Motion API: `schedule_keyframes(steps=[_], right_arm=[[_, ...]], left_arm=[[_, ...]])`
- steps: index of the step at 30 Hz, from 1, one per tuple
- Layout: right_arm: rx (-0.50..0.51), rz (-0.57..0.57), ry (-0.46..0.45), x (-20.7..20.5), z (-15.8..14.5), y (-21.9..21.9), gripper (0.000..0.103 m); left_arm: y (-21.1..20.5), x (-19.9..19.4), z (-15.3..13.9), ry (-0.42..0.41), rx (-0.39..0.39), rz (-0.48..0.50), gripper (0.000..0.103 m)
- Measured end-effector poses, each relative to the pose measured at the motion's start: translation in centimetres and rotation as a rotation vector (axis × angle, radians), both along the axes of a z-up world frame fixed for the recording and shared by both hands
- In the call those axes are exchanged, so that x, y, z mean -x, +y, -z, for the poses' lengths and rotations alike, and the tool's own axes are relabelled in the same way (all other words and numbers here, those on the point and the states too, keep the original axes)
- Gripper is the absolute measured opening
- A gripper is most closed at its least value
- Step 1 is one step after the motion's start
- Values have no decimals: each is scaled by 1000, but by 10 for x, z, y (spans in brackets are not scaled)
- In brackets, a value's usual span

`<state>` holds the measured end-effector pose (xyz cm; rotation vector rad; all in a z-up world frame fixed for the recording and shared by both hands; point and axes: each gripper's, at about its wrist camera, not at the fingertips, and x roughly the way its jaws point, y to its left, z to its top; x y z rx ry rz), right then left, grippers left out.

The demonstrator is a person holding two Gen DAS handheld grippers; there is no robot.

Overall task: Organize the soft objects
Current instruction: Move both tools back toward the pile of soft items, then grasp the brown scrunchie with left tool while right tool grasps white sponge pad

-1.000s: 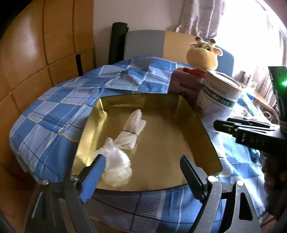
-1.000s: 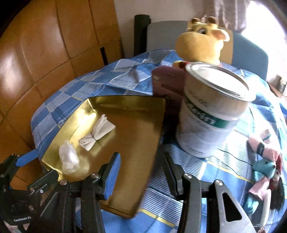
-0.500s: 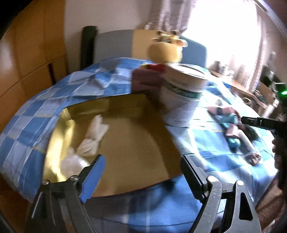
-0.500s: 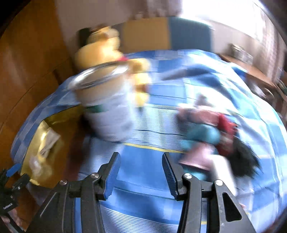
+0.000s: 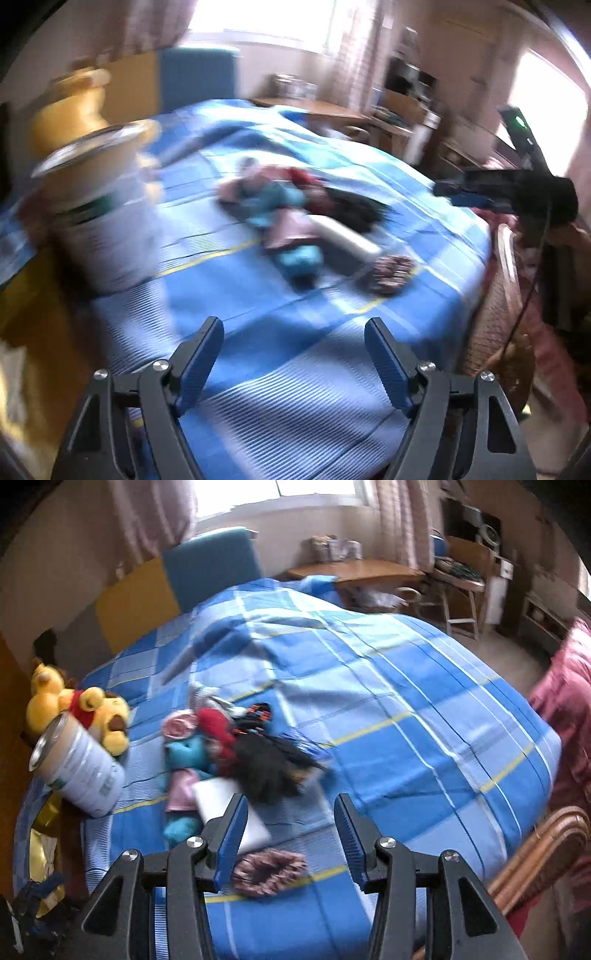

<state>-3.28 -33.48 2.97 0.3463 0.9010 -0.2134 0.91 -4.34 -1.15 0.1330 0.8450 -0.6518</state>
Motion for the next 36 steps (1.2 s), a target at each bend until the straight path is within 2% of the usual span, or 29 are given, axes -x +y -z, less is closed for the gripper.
schedule_keyframes(steps=[2,8,15,20,22,23,24,25,27,31,36], right_arm=[[-22,14,-1,5,5,-8,49],[-55,41,-29,13,4,-20,49],[-93,62,-50,17,6,-36,49],[-106,66,-46,19,11,-42,49],[-110,69,-48,19,12,-43,49],[-113,70,-49,19,12,-43,49],[-115,69,-49,18,12,-43,49],[-116,65,-50,17,12,-42,49],[-120,53,-48,14,12,-38,49],[-131,7,-35,4,14,-24,49],[-124,-136,39,-23,26,18,49]], left_arm=[[-31,-4,4,16,9,67,79],[-100,-17,23,42,-21,168,79],[-155,-31,52,56,-99,226,80],[-178,-45,73,87,-134,226,79],[-180,-49,83,103,-157,213,73],[-179,-47,82,65,-161,205,52],[-176,-45,80,54,-152,211,20],[-171,-46,78,81,-129,221,15],[-159,-47,75,116,-94,214,14],[-119,-34,69,108,-73,189,14],[-55,-20,68,105,-73,64,14]])
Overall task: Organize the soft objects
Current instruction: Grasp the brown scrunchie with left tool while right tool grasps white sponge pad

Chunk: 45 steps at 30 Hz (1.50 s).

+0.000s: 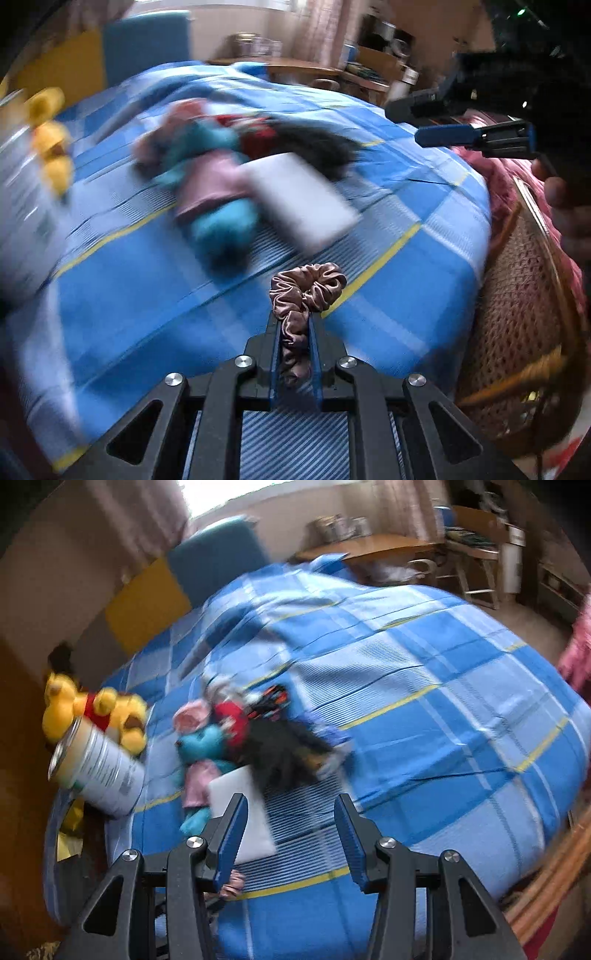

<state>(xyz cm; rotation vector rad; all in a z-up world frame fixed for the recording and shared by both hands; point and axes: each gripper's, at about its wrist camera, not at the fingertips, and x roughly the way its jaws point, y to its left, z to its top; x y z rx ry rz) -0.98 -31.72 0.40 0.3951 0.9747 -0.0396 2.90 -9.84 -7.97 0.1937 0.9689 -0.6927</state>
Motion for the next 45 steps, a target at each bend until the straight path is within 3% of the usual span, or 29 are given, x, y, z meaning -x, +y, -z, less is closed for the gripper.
schedule_keyframes(steps=[2,4,6,10,14,15,16,20,30,36,40,45], right_arm=[[9,-65,29,-11,6,17,52],[17,-127,76,-25,16,35,63],[41,-167,126,-39,29,50,65],[155,-184,216,-59,53,68,69],[174,-175,286,-68,81,72,69],[175,-178,292,-68,86,72,66],[168,-180,298,-68,88,73,55],[220,-203,288,-64,90,81,54],[235,-218,296,-63,94,83,56],[307,-244,291,-58,98,98,56],[309,-247,289,-58,101,101,56],[301,-244,289,-60,96,97,56]], left_arm=[[22,2,1,-10,-5,-40,14],[42,5,4,-38,-34,-86,14],[61,8,10,-52,-63,-135,14],[81,11,13,-77,-46,-188,14],[85,13,18,-100,-26,-205,14],[87,16,20,-106,-23,-210,14],[86,17,20,-113,-19,-215,14],[86,18,21,-137,4,-223,14],[85,15,19,-139,5,-229,14],[98,11,13,-54,64,-272,11],[120,16,-11,-46,134,-316,11],[164,23,-53,-102,223,-404,11]])
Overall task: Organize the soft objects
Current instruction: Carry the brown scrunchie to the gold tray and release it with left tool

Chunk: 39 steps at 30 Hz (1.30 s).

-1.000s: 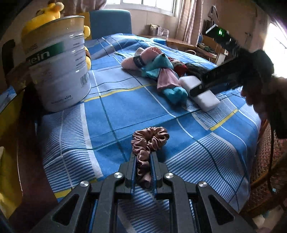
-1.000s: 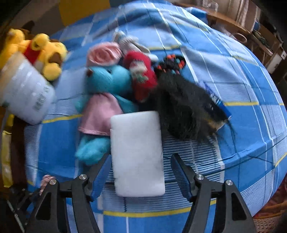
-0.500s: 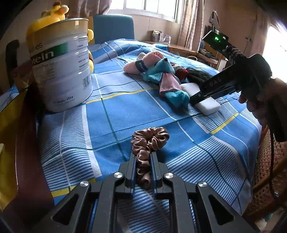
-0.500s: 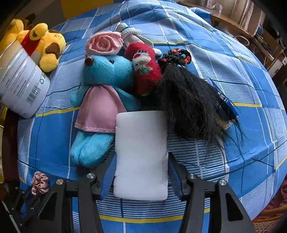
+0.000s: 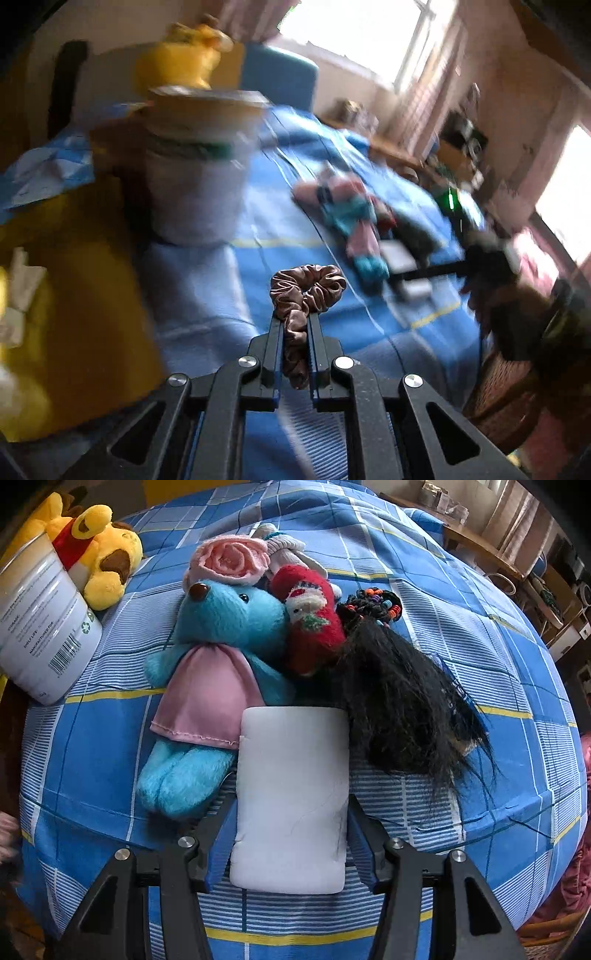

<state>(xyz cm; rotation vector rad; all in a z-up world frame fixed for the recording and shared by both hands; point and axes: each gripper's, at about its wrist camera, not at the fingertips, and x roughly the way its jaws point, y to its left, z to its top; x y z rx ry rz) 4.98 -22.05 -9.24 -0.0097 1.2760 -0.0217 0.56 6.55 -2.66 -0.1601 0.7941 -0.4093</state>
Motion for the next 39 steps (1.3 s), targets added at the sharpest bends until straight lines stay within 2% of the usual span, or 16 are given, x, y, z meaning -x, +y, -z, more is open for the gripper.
schedule_keyframes(steps=[6,8,9,11,13,18,20,22,25,26,28,31,33,39], right_arm=[[9,-2,-4,-1,-1,0,56],[10,-1,-5,0,-1,1,56],[11,0,-6,0,-1,3,56],[14,0,-8,1,-2,4,56],[16,0,-9,2,-2,5,56],[14,0,-10,2,-2,4,56],[14,-2,-10,2,-1,4,56],[15,-2,-10,2,-1,4,56],[16,-2,-10,2,-2,4,56],[17,-3,-10,2,-2,4,56],[19,-4,-11,2,-2,5,56],[21,-4,-13,1,-2,6,56],[25,-8,-15,2,-1,7,55],[22,-7,-18,2,-2,7,55]], left_arm=[[83,-18,-13,58,67,-229,11],[111,-27,-10,85,52,-312,11],[121,-33,-7,109,39,-337,11],[147,-52,10,217,20,-400,11],[168,-63,25,290,39,-437,11],[201,-80,47,342,-41,-547,11],[213,-85,51,344,-49,-594,12],[224,-88,52,359,-14,-633,14],[229,-85,47,331,-42,-696,24],[231,-84,45,332,-28,-693,30],[227,-80,45,331,-18,-688,33],[214,-72,37,286,-51,-678,36],[203,-66,33,261,-76,-666,49],[173,-43,18,177,-161,-619,64]])
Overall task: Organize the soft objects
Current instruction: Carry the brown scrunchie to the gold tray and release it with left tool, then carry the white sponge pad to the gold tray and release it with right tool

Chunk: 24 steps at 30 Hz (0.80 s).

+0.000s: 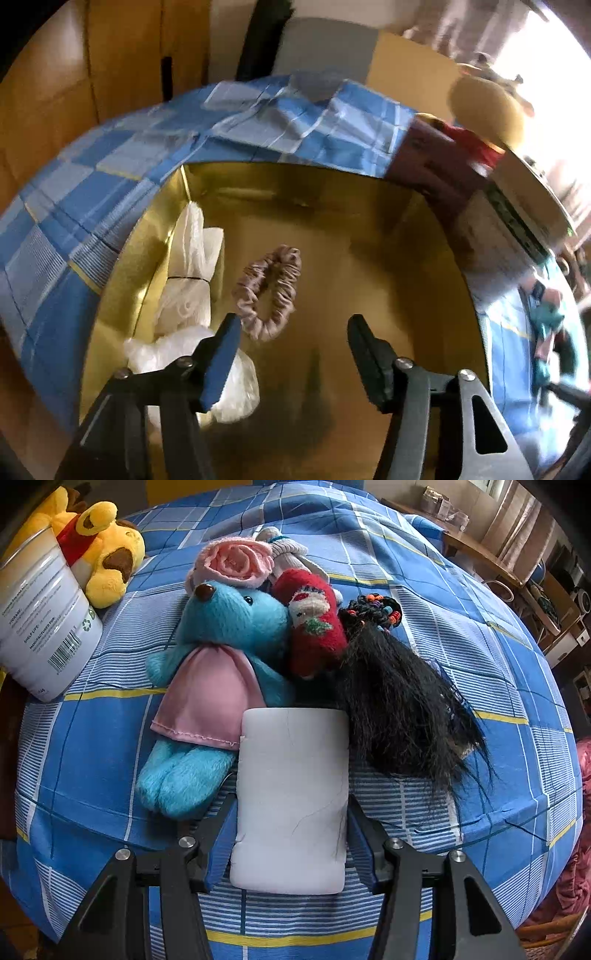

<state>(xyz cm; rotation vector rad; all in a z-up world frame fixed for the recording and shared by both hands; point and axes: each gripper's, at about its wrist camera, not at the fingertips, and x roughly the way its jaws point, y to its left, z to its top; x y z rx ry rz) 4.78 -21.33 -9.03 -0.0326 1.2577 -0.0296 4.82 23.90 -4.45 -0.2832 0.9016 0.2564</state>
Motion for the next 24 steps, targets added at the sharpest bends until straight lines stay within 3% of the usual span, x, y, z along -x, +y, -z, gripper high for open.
schedule_keyframes(steps=[11,24], right_arm=[[2,0,-4,2,0,1,55],[1,0,-12,5,-3,-1,54]], left_arm=[[-40,53,-36,-110,-117,101,73],[-42,66,-36,-117,-106,103,79]])
